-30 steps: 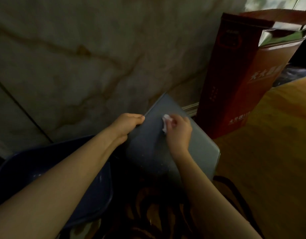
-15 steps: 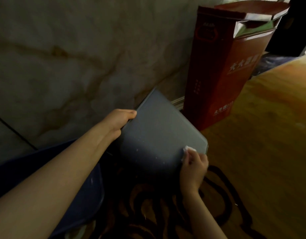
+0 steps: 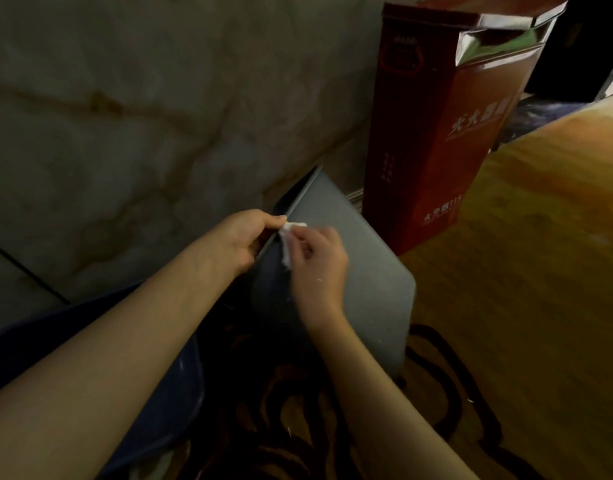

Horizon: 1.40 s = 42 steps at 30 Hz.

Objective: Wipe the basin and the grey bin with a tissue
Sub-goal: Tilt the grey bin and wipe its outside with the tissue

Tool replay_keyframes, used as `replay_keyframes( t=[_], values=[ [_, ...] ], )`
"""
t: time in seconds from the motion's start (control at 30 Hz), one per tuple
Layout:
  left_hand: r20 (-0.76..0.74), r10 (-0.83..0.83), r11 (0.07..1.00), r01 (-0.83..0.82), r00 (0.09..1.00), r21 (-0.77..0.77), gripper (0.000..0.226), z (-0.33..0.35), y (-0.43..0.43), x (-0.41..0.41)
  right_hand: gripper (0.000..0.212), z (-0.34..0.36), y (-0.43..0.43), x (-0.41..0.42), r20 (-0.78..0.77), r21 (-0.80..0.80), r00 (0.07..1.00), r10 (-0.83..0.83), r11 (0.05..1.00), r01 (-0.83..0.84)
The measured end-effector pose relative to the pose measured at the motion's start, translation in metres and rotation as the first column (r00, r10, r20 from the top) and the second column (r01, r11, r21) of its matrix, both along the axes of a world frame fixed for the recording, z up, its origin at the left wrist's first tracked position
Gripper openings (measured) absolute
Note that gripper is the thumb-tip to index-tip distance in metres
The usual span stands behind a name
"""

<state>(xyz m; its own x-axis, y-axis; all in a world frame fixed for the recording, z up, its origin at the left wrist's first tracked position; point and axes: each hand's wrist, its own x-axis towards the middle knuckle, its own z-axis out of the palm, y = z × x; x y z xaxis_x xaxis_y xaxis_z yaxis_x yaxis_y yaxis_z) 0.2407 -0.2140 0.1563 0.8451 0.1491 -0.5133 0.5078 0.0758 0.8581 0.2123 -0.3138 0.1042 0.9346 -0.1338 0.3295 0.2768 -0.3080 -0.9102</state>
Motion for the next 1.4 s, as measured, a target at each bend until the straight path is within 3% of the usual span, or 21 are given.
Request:
replay_keyframes(
  t=[0.1,0.2,0.27,0.37,0.5,0.6,0.73,0.83,0.9,1.03,1.1,1.27,1.33,1.4],
  values=[
    [-0.014,0.011,1.000,-0.011,1.000,-0.007,0.021,0.000,-0.002,0.001,0.013,-0.005,0.014,-0.008,0.019,0.016,0.999,-0.031,0.999,0.031],
    [-0.027,0.022,0.999,-0.021,0.999,0.032,0.022,0.001,-0.004,0.003,0.010,-0.039,-0.007,-0.022,-0.008,-0.021,0.986,-0.167,0.986,0.167],
    [-0.032,0.023,0.999,-0.022,0.999,0.040,0.020,0.002,-0.005,0.003,0.008,-0.073,-0.036,-0.034,-0.129,-0.012,0.942,-0.310,0.950,0.311],
    [-0.026,0.024,0.999,-0.023,0.999,0.048,0.019,0.002,-0.006,0.003,0.016,-0.117,-0.085,-0.045,-0.358,-0.061,0.801,-0.480,0.868,0.493],
    [-0.010,0.009,0.999,-0.009,1.000,0.053,0.021,0.002,-0.011,0.004,0.021,-0.128,-0.110,-0.038,-0.476,-0.099,0.717,-0.509,0.841,0.532],
    [-0.005,0.003,0.998,-0.003,1.000,0.065,0.020,0.003,-0.014,0.006,0.017,-0.100,-0.082,-0.036,-0.360,-0.044,0.820,-0.444,0.887,0.460],
    [-0.028,-0.018,0.998,0.020,0.999,0.053,0.020,0.003,-0.018,0.006,0.008,-0.046,-0.005,-0.053,-0.024,0.000,0.963,-0.267,0.964,0.267],
    [-0.045,-0.041,0.998,0.044,0.998,0.051,0.021,0.006,-0.023,0.007,0.014,-0.027,0.033,-0.069,0.181,-0.013,0.970,-0.165,0.985,0.170],
    [-0.054,-0.055,0.996,0.059,0.997,0.063,0.022,0.006,-0.026,0.009,0.015,-0.034,0.031,-0.068,0.214,-0.024,0.953,-0.216,0.974,0.226],
    [-0.067,-0.047,0.996,0.052,0.997,0.070,0.020,0.006,-0.024,0.013,0.012,-0.081,-0.017,-0.069,0.071,0.016,0.922,-0.381,0.925,0.381],
    [-0.072,-0.035,0.997,0.039,0.997,0.064,0.018,0.005,-0.019,0.014,0.009,-0.109,-0.043,-0.074,-0.078,0.029,0.883,-0.463,0.884,0.466],
    [-0.062,-0.021,0.997,0.026,0.998,0.075,0.015,0.002,-0.015,0.014,0.026,-0.145,-0.088,-0.066,-0.464,0.047,0.671,-0.578,0.740,0.671],
    [-0.056,-0.020,0.996,0.025,0.998,0.084,0.014,0.002,-0.017,0.014,0.027,-0.143,-0.091,-0.063,-0.496,0.034,0.645,-0.581,0.729,0.683],
    [-0.052,-0.011,0.996,0.016,0.999,0.092,0.013,0.002,-0.017,0.015,0.022,-0.127,-0.076,-0.064,-0.427,0.038,0.715,-0.553,0.779,0.626]
  ],
)
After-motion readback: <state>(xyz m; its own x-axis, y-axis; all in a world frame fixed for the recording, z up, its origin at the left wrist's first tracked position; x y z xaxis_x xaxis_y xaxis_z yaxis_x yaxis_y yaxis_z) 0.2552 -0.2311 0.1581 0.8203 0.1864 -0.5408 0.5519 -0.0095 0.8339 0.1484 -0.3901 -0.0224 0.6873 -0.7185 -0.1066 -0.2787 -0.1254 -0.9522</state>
